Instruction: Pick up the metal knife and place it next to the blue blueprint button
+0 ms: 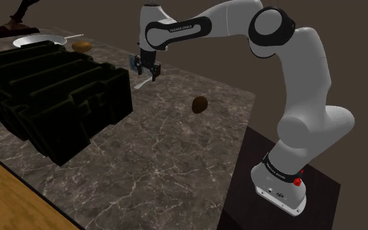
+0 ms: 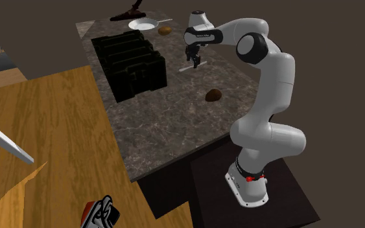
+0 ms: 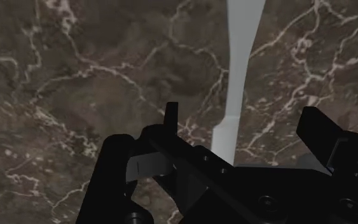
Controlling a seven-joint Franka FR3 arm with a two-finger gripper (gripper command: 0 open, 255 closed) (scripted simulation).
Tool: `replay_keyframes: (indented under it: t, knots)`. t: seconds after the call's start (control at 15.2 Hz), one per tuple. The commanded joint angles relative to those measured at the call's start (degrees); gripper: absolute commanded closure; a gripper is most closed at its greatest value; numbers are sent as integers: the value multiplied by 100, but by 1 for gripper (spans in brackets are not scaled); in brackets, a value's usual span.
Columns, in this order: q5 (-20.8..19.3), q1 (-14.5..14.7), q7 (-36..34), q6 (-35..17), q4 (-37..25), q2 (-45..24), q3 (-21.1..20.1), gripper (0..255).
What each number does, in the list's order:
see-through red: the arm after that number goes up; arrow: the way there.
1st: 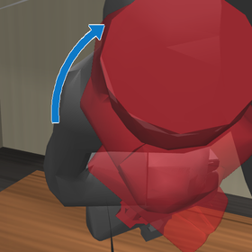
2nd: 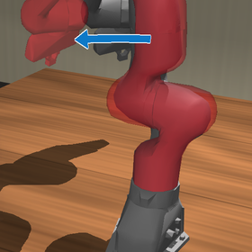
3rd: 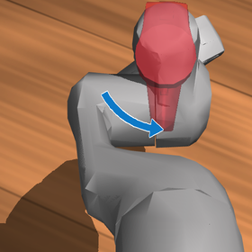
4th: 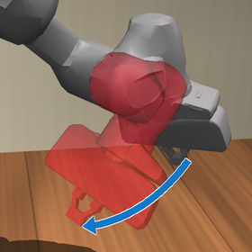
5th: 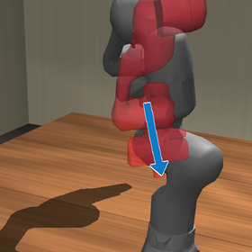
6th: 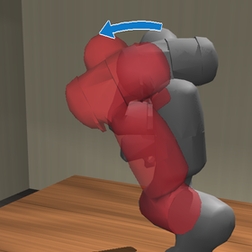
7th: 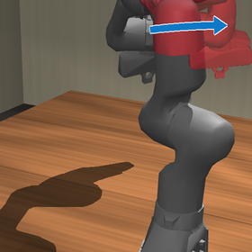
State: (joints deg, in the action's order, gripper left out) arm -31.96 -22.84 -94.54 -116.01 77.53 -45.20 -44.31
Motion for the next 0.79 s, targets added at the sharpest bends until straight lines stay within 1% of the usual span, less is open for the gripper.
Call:
replay_keyframes:
  t: [0.0,0.26,0.73]
  knots:
    - [0,0,0,0,0,0,0,0]
    - [205,-77,115,481,-202,323,-171,0]
    - [205,-76,115,481,-202,323,-171,0]
